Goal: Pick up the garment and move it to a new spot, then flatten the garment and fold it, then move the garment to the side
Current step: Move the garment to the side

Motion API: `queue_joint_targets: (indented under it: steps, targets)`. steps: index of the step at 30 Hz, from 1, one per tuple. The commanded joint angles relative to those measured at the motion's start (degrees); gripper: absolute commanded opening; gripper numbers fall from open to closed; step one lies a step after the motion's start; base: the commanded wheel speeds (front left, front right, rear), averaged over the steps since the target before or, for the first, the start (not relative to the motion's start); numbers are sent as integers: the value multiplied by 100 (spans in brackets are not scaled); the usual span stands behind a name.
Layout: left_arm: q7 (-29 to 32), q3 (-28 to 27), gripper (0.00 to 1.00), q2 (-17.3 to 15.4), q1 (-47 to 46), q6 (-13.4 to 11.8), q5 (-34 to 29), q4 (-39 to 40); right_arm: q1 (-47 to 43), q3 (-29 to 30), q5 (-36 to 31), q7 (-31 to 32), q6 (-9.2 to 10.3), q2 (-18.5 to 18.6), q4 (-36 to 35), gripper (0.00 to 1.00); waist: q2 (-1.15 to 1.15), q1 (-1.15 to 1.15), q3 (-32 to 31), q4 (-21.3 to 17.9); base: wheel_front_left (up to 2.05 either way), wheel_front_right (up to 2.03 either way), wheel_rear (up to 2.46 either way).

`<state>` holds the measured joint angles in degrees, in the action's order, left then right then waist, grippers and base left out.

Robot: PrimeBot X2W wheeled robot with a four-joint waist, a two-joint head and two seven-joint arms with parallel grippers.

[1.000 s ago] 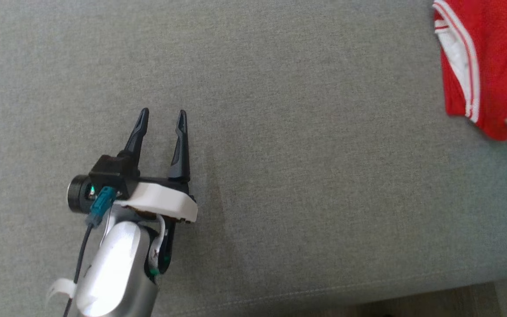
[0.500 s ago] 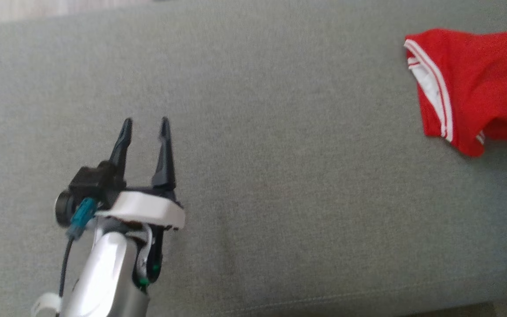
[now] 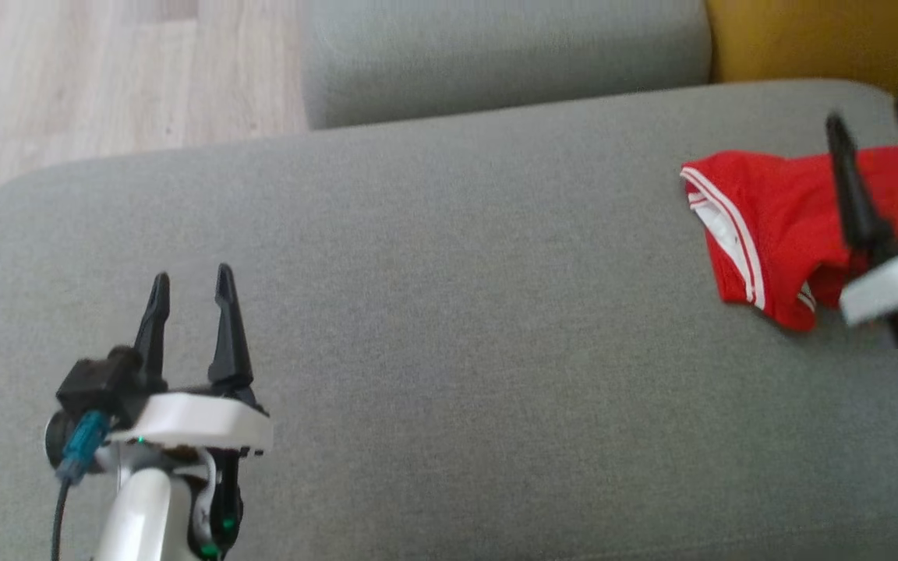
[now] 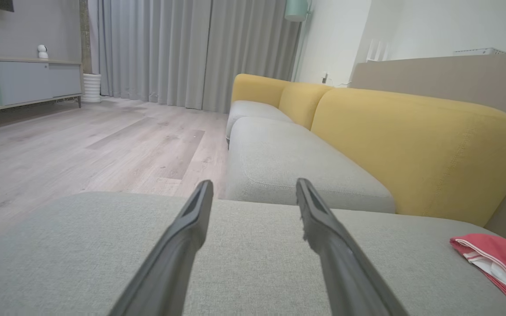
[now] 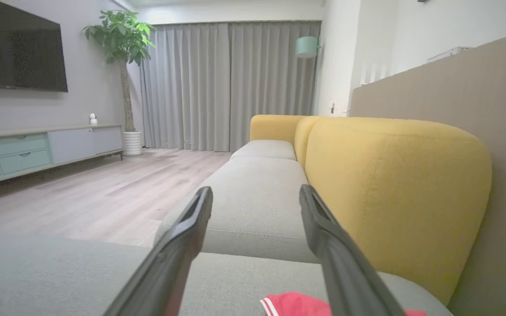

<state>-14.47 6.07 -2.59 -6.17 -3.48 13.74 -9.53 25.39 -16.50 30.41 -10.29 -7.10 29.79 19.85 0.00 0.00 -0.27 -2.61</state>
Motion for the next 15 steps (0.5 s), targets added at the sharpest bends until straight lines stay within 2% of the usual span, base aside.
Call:
queue_joint_targets:
  steps: [1, 5, 8, 15]
  targets:
    - [-52, -249, 100, -43, -176, 46, 25, 194, -112, 98, -89, -86, -39, 1, -287, 100, 0, 0, -83, 40, 0, 0, 0]
    - [-52, -308, 100, -35, 0, 91, 158, 224, -975, 516, -351, -218, -39, -445, -799, 100, 0, 0, -142, 39, 0, 0, 0]
    - [-52, -275, 100, -32, 172, 25, 130, 309, -1468, 682, -596, -314, -39, -759, -933, 100, 0, 0, -152, 50, 0, 0, 0]
    - [-52, -129, 100, -30, 453, -130, -118, 194, -2033, 979, -1149, -452, -39, -1193, -741, 100, 0, 0, -130, 129, 0, 0, 0]
